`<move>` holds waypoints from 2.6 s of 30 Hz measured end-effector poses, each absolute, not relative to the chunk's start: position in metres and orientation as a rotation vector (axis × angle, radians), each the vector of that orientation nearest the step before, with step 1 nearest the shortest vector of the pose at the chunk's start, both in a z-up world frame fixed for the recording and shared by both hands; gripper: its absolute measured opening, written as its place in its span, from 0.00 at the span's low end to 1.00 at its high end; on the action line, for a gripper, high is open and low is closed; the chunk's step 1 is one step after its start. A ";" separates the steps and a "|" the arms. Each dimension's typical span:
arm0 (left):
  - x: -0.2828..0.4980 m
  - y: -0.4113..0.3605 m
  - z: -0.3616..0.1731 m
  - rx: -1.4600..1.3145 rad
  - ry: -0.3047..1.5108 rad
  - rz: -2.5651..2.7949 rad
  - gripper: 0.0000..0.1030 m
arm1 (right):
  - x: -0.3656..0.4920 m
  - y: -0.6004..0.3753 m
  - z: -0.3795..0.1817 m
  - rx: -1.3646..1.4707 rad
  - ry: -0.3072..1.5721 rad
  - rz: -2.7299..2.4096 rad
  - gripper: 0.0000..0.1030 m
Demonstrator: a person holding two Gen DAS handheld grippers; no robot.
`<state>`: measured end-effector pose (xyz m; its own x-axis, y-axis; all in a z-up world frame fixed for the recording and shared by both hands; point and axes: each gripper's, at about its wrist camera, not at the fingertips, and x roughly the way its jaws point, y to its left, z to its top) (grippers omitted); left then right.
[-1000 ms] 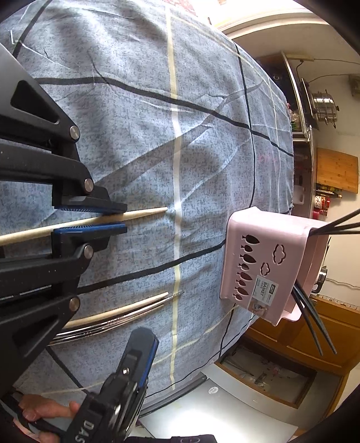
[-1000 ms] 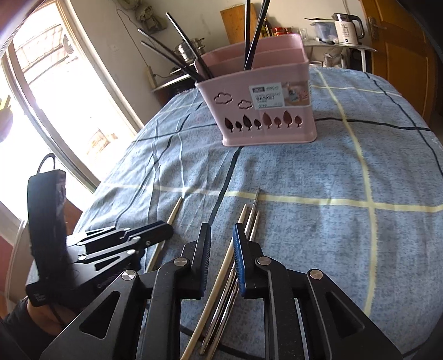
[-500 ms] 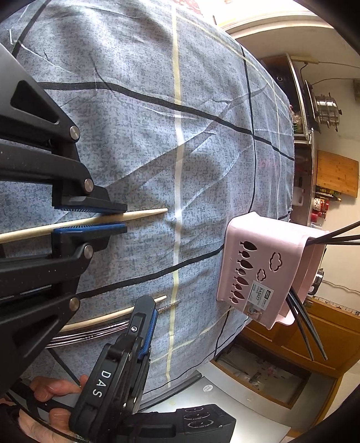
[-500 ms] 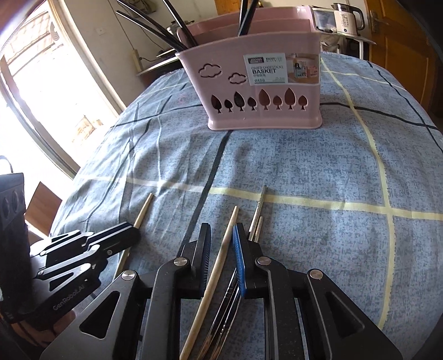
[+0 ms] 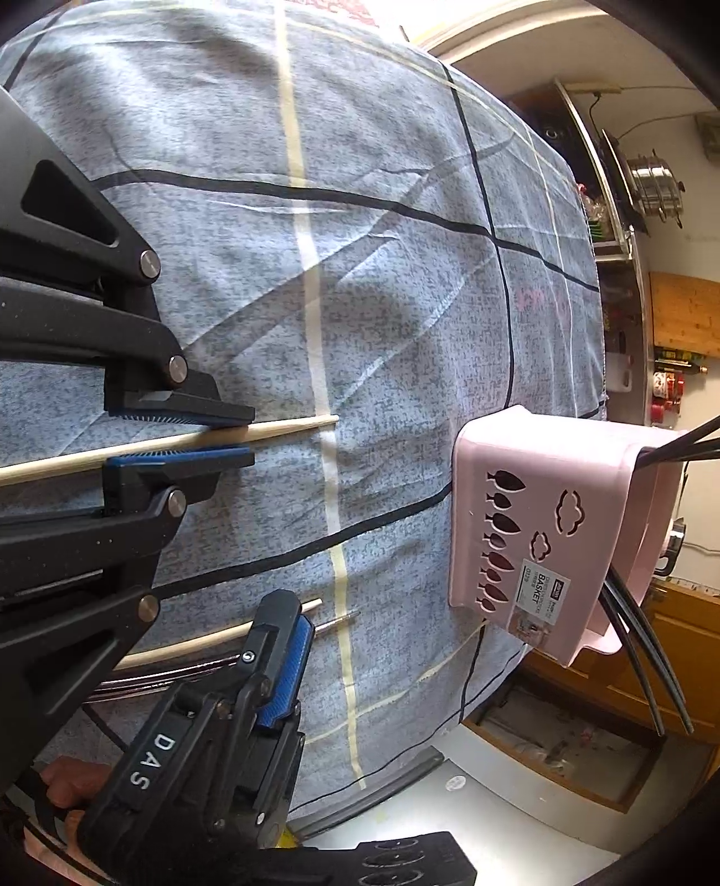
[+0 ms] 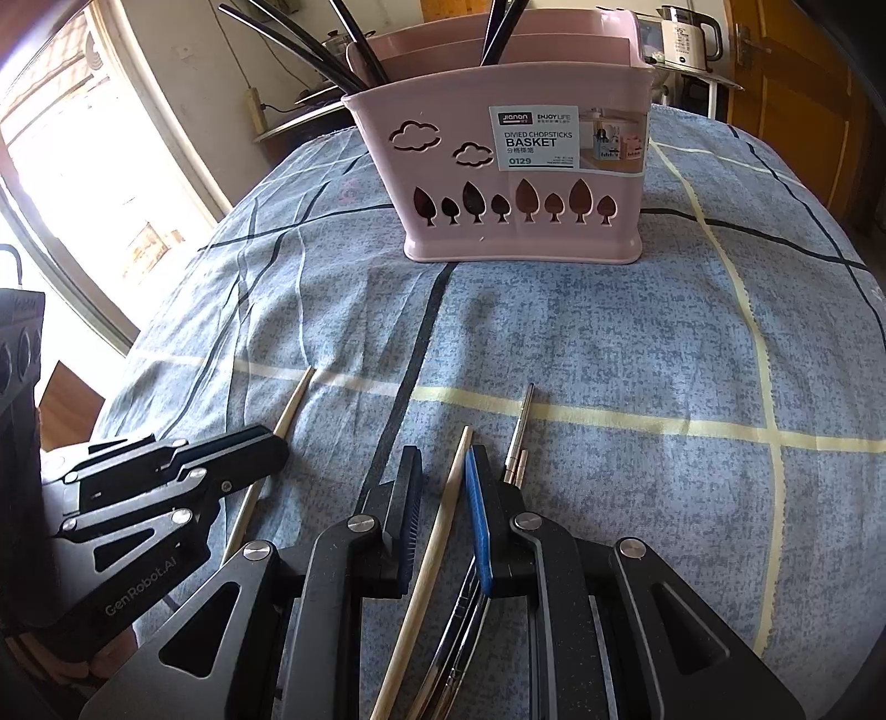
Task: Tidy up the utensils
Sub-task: 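Close the left tool on a wooden chopstick while the right tool grasps another, then lift both wooden chopsticks and carry them over the pink basket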
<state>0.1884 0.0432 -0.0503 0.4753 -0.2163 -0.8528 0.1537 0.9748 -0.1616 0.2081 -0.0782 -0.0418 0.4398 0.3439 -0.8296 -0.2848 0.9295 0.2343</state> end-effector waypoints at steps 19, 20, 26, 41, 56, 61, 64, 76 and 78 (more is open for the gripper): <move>0.214 0.035 -0.051 -0.029 1.046 -0.220 0.05 | 0.212 -0.077 -0.042 0.045 1.038 0.387 0.13; 0.213 0.036 -0.051 -0.031 1.046 -0.220 0.05 | 0.212 -0.076 -0.042 0.042 1.039 0.386 0.12; 0.211 0.041 -0.047 -0.069 1.045 -0.230 0.05 | 0.216 -0.079 -0.042 0.061 1.056 0.399 0.06; 0.196 0.054 0.040 -0.110 0.877 -0.257 0.05 | 0.203 -0.102 0.035 0.142 0.880 0.463 0.05; 0.194 0.054 0.111 -0.100 0.715 -0.274 0.05 | 0.203 -0.121 0.112 0.158 0.664 0.456 0.04; 0.190 0.053 0.101 -0.115 0.748 -0.275 0.05 | 0.199 -0.124 0.101 0.154 0.686 0.453 0.04; 0.186 0.054 0.097 -0.115 0.749 -0.271 0.05 | 0.194 -0.127 0.099 0.145 0.683 0.448 0.04; 0.185 0.049 0.119 -0.115 0.734 -0.297 0.05 | 0.193 -0.140 0.118 0.160 0.642 0.449 0.04; 0.188 0.049 0.128 -0.116 0.720 -0.299 0.05 | 0.196 -0.143 0.127 0.163 0.621 0.448 0.04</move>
<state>0.1879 0.0488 0.1281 0.7118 -0.3085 -0.6309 0.2293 0.9512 -0.2065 0.1956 -0.1427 0.1266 0.7213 0.4520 -0.5248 -0.3556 0.8919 0.2794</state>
